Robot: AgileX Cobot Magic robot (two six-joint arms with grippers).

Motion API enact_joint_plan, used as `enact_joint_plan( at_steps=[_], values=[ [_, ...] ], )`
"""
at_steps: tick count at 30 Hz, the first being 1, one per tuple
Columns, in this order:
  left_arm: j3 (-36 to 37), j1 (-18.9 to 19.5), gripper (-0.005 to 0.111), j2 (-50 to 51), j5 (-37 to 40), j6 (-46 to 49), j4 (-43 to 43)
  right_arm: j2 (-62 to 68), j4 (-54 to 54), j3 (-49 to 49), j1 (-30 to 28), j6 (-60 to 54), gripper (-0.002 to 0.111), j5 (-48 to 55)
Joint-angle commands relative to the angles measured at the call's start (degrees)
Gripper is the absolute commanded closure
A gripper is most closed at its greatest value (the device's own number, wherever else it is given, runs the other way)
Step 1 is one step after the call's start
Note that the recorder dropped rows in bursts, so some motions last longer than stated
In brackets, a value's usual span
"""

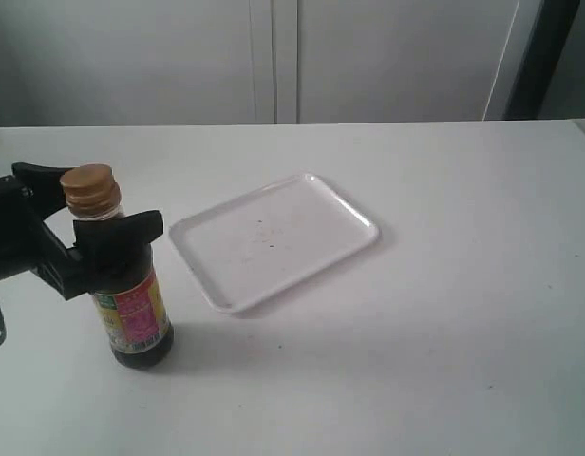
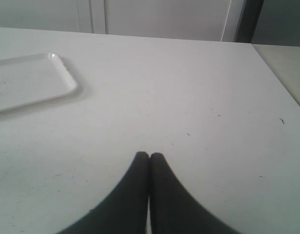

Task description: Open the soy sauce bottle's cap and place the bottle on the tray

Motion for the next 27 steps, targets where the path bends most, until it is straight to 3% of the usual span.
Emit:
enact_joint_plan(
  at_steps=[1,27],
  values=[
    [-0.24,-0.40,0.002,0.76,-0.30,0.14,2.32,-0.37,0.00,0.31,-0.23,0.25,0.108,-0.17],
    [-0.14,-0.40,0.002,9.57,-0.19,4.77,3.12,-0.37,0.00,0.31,-0.23,0.25,0.108,-0.17]
  ],
)
